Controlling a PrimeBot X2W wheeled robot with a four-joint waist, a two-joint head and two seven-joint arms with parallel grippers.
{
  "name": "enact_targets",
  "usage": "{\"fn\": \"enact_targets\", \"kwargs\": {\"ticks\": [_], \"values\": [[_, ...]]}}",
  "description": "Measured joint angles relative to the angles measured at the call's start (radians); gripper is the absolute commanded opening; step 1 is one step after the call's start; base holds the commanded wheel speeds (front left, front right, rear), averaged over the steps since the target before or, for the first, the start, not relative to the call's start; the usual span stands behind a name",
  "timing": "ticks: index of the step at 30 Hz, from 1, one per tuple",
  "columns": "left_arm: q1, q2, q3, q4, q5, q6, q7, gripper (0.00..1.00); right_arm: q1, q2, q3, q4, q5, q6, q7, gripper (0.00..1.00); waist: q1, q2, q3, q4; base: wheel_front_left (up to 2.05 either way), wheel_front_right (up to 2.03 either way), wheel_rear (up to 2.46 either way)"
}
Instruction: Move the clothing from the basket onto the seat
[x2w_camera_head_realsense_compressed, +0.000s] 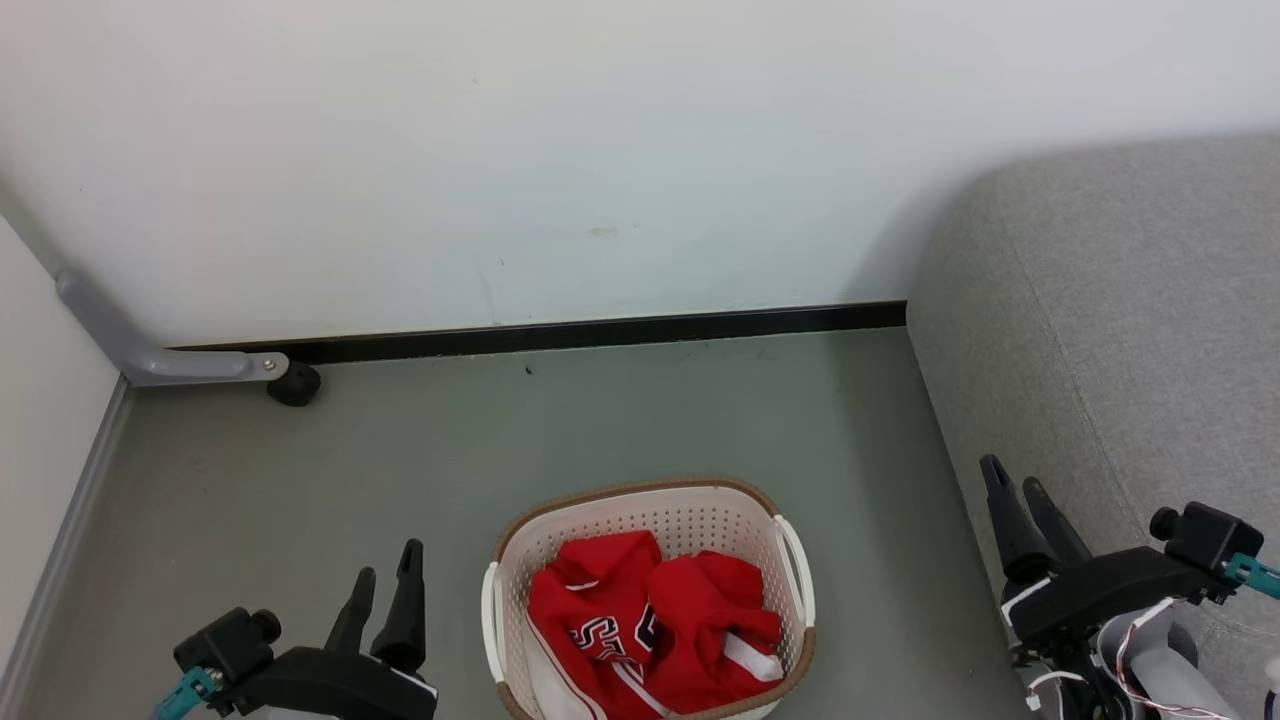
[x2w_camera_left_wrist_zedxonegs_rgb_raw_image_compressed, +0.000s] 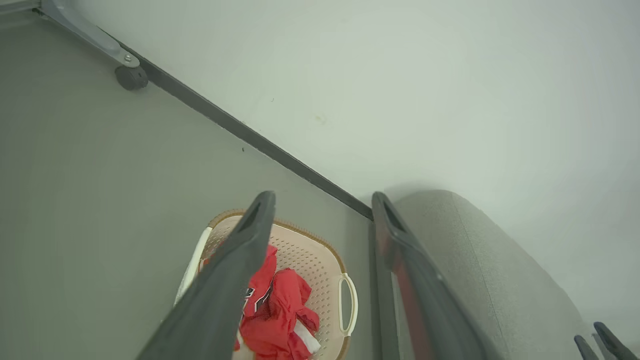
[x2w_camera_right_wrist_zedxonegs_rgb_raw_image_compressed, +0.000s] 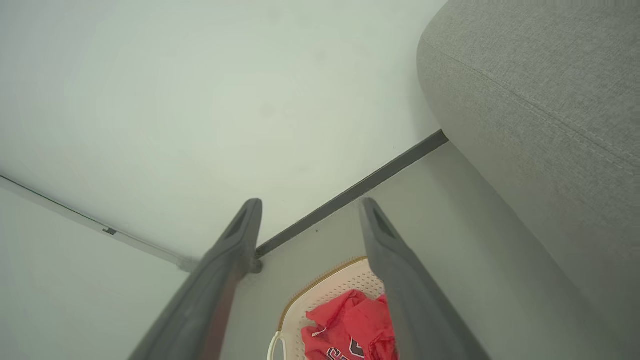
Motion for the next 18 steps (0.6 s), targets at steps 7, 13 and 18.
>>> {"fn": "enact_targets", "kwargs": {"ticks": [7,13,18], "values": [[-0.015,0.031,-0.056,0.016,0.164,0.045,-0.021,1.00,-0.030,-0.023,0.063,0.043,-0.122,-0.031,-0.030,1.00,0.0000,0.0000,-0.001,0.002,0.00,0.00,0.00],[-0.018,0.041,-0.086,0.032,0.288,0.086,-0.048,1.00,-0.060,-0.037,0.109,0.079,-0.223,-0.069,-0.057,1.00,0.0000,0.0000,-0.001,0.001,0.00,0.00,0.00],[-0.022,0.042,-0.096,0.037,0.351,0.112,-0.061,1.00,-0.079,-0.047,0.141,0.102,-0.284,-0.083,-0.074,1.00,0.0000,0.0000,-0.002,0.001,0.00,0.00,0.00]]}}
